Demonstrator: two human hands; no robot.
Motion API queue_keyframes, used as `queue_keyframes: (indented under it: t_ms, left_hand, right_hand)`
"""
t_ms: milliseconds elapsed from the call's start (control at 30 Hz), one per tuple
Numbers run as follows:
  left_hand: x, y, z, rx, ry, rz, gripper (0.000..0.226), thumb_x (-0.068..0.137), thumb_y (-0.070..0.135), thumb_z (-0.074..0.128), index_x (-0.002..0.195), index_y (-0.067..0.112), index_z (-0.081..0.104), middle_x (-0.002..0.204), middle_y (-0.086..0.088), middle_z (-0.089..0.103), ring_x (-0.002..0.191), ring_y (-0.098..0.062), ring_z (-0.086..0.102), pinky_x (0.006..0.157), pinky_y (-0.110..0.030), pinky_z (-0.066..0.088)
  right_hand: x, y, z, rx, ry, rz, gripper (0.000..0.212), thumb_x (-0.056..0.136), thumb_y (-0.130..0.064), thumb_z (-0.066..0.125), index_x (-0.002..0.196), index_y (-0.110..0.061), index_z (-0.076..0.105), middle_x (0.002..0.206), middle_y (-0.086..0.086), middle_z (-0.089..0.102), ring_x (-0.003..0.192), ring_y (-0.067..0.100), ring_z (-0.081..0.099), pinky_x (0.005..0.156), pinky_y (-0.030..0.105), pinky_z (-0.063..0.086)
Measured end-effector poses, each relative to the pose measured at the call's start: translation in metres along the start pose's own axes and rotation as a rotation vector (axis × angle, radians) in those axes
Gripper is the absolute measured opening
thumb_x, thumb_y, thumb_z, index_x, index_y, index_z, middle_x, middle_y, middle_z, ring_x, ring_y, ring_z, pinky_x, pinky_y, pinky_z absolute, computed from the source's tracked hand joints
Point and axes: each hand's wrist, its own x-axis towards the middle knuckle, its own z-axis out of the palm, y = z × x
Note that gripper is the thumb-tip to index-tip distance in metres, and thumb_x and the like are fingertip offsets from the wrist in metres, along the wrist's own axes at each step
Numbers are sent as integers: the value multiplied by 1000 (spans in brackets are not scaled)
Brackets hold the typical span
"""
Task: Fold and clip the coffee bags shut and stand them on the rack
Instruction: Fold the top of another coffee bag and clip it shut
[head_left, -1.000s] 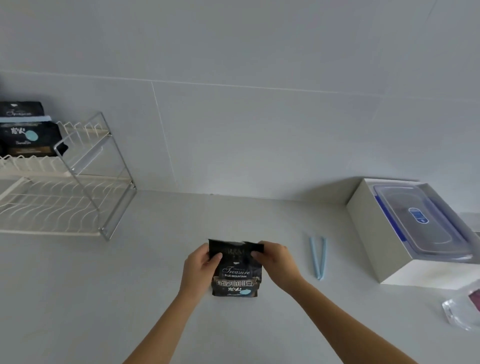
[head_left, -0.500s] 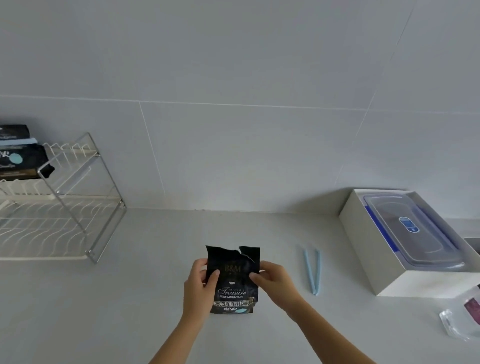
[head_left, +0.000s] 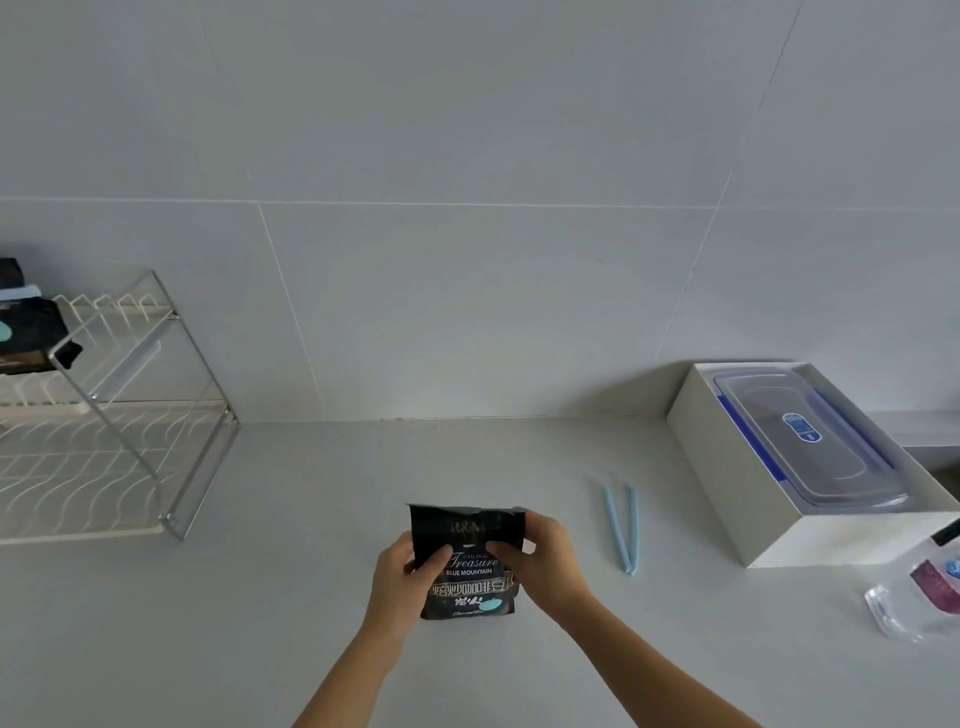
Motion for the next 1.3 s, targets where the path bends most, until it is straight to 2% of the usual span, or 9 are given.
queue_keyframes:
  t_ms: [133,300,433,500,600,767,900,1067,1300]
  left_hand:
    - [1,1,6,40,0,-37,4,85,17,65,86,19,67,88,-2,74,72,-8,70,54,-16,51]
    - [0,0,10,151,143,103,21,83,14,67,101,17,58,97,6,68,94,-9,62,74,-21,45]
    - [-6,8,9,61,314,220,36,84,4,63,104,21,39,92,7,65,91,-8,62,79,-25,45]
    - [-5,11,7,41,288,233,33,85,4,61,93,26,38,94,5,64,94,-9,61,80,-26,45]
    - [0,13,5,152,144,276,29,82,2,63,84,26,46,90,3,62,92,-15,60,84,-30,47]
    - [8,17,9,262,-30,298,33,82,-2,61,94,28,64,101,11,67,97,-7,61,78,-15,50]
    - [12,17,4,213,-31,231,37,83,0,62,104,31,63,109,10,64,103,-11,61,84,-30,55]
    - [10,17,3,211,-34,207,35,84,3,63,100,33,64,108,11,65,101,-10,62,81,-27,56]
    - [13,15,3,236,37,190,17,81,8,67,90,23,69,95,5,71,93,-16,65,80,-36,57]
  right_hand:
    - [4,0,-4,-28,-69,26,17,81,-8,67,86,-24,70,81,-11,73,79,5,68,69,19,56]
    - [14,-2,-12,-59,-150,32,20,84,-9,63,94,-26,65,91,-4,73,87,12,69,79,33,58]
    - [8,3,-10,188,77,42,39,84,1,61,103,-32,53,90,3,74,83,14,71,72,31,60]
    - [3,6,-8,207,212,12,38,84,5,59,93,-31,51,84,2,73,79,14,71,71,28,59]
    - [2,8,-7,70,150,-56,44,81,8,57,70,-35,61,77,-8,70,79,7,67,75,27,56]
    - [6,2,-10,-9,-30,-47,45,83,-1,62,84,-45,67,96,-18,70,97,6,64,90,26,51]
    - [6,2,-12,175,-32,73,36,85,0,62,88,-36,71,95,-9,72,89,15,69,75,30,60]
    - [6,-1,-16,265,-114,122,35,86,-5,63,112,-28,66,98,-5,71,85,8,70,63,20,57]
    - [15,0,-16,151,-54,86,28,80,-5,69,89,-31,72,94,-1,75,84,16,71,77,37,60]
